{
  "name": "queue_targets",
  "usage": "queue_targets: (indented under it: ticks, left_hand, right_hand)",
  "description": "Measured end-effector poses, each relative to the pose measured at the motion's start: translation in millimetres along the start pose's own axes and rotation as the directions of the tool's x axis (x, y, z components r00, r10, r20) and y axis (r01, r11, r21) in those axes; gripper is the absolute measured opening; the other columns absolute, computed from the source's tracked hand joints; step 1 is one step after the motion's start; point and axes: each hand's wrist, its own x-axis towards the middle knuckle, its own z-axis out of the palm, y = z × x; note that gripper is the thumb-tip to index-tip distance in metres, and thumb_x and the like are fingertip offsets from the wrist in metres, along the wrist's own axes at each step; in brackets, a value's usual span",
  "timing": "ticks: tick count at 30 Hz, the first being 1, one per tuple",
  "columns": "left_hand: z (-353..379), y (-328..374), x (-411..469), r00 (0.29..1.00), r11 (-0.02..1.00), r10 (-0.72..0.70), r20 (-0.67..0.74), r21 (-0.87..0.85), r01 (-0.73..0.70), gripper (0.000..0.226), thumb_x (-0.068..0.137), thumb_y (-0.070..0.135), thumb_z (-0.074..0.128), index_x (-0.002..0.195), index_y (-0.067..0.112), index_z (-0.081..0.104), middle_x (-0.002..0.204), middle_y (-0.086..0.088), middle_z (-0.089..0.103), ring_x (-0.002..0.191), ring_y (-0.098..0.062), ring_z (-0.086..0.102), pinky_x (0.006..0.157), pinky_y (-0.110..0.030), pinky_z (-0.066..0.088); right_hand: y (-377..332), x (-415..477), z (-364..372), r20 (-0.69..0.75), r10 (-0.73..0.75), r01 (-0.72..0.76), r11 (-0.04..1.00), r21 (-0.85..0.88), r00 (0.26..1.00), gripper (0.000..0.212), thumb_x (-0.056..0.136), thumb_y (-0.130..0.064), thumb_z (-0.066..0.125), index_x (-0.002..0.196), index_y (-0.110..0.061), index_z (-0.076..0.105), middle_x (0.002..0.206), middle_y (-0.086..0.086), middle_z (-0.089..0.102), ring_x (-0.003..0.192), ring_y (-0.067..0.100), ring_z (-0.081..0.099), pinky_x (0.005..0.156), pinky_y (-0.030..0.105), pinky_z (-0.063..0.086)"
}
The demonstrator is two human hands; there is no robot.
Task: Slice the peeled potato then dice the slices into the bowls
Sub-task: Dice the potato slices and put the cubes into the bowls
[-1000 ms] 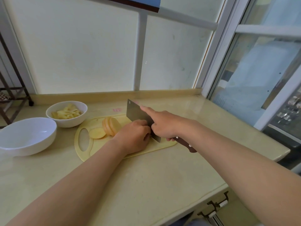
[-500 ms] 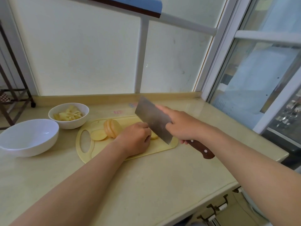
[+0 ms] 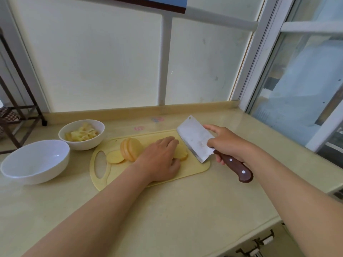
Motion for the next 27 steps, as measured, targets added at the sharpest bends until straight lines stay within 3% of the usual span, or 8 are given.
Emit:
queue_targets:
  ticks: [5, 9, 12, 16, 19, 23, 27]
  left_hand:
    - [-4.1, 6.0, 1.9, 0.991, 0.999, -0.029, 0.129, -0.026, 0.033, 0.056, 0.098, 0.034, 0.039, 0.149, 0.014, 0.030, 0.157, -0.009, 0.029, 0.142, -0.025, 0.031, 0.115, -0.033, 0.027]
    - [-2.4, 4.9, 4.3, 0.993, 0.996, -0.053, 0.105, -0.067, 0.060, 0.046, 0.097, 0.033, 0.043, 0.138, 0.013, 0.044, 0.151, -0.004, 0.037, 0.132, -0.026, 0.042, 0.106, -0.031, 0.035]
    - [-0.1, 2.0, 5.6, 0.994, 0.993, -0.063, 0.091, -0.095, 0.071, 0.051, 0.096, 0.037, 0.045, 0.144, 0.018, 0.041, 0.157, 0.003, 0.030, 0.135, -0.021, 0.040, 0.107, -0.028, 0.035]
    - [2.2, -0.7, 9.1, 0.994, 0.990, -0.070, 0.089, -0.115, 0.080, 0.055, 0.095, 0.038, 0.049, 0.146, 0.020, 0.038, 0.153, 0.005, 0.034, 0.132, -0.018, 0.043, 0.107, -0.033, 0.039]
    - [3.6, -2.4, 11.8, 0.993, 0.986, -0.083, 0.086, -0.134, 0.095, 0.058, 0.093, 0.036, 0.052, 0.148, 0.022, 0.036, 0.153, 0.006, 0.034, 0.133, -0.016, 0.042, 0.109, -0.030, 0.037]
    - [3.6, -2.6, 12.4, 0.993, 0.987, -0.051, 0.106, -0.144, 0.066, 0.058, 0.095, 0.032, 0.052, 0.150, 0.028, 0.036, 0.160, 0.010, 0.025, 0.135, -0.010, 0.040, 0.103, -0.014, 0.027]
    - [3.6, -2.0, 11.4, 0.992, 0.985, 0.002, 0.124, -0.174, 0.019, 0.057, 0.096, 0.021, 0.047, 0.151, 0.030, 0.035, 0.160, 0.011, 0.024, 0.146, -0.005, 0.022, 0.116, -0.017, 0.019]
  right_hand:
    - [14.9, 21.3, 5.7, 0.052, 0.016, -0.025, 0.985, 0.172, 0.998, 0.076, 0.092, 0.003, 0.047, 0.154, -0.040, 0.041, 0.075, 0.016, 0.060, 0.045, 0.024, 0.055, 0.046, 0.032, 0.048]
    - [19.0, 29.4, 9.2, 0.125, -0.020, -0.011, 0.971, 0.239, 0.992, 0.071, 0.098, 0.004, 0.048, 0.154, -0.039, 0.041, 0.069, 0.013, 0.061, 0.047, 0.024, 0.056, 0.043, 0.031, 0.048]
    - [20.5, 31.1, 10.2, 0.174, -0.071, 0.027, 0.970, 0.241, 0.982, 0.070, 0.099, 0.005, 0.047, 0.154, -0.038, 0.039, 0.068, 0.009, 0.064, 0.048, 0.024, 0.059, 0.043, 0.032, 0.050]
    - [26.9, 31.6, 6.6, 0.261, -0.136, 0.061, 0.959, 0.276, 0.956, 0.070, 0.101, 0.006, 0.045, 0.149, -0.044, 0.035, 0.051, 0.002, 0.064, 0.046, 0.022, 0.062, 0.045, 0.033, 0.055]
    - [28.5, 33.7, 6.5, 0.282, -0.153, 0.071, 0.957, 0.281, 0.947, 0.070, 0.102, 0.007, 0.045, 0.151, -0.042, 0.034, 0.055, 0.005, 0.064, 0.046, 0.022, 0.061, 0.044, 0.032, 0.054]
    - [28.9, 34.2, 5.2, 0.328, -0.132, 0.023, 0.948, 0.318, 0.935, 0.070, 0.102, 0.006, 0.042, 0.151, -0.044, 0.037, 0.072, 0.019, 0.060, 0.047, 0.023, 0.059, 0.043, 0.030, 0.050]
    - [28.1, 33.5, 4.7, 0.340, -0.121, 0.006, 0.947, 0.322, 0.933, 0.070, 0.102, 0.005, 0.042, 0.149, -0.047, 0.036, 0.069, 0.018, 0.061, 0.045, 0.021, 0.060, 0.042, 0.029, 0.050]
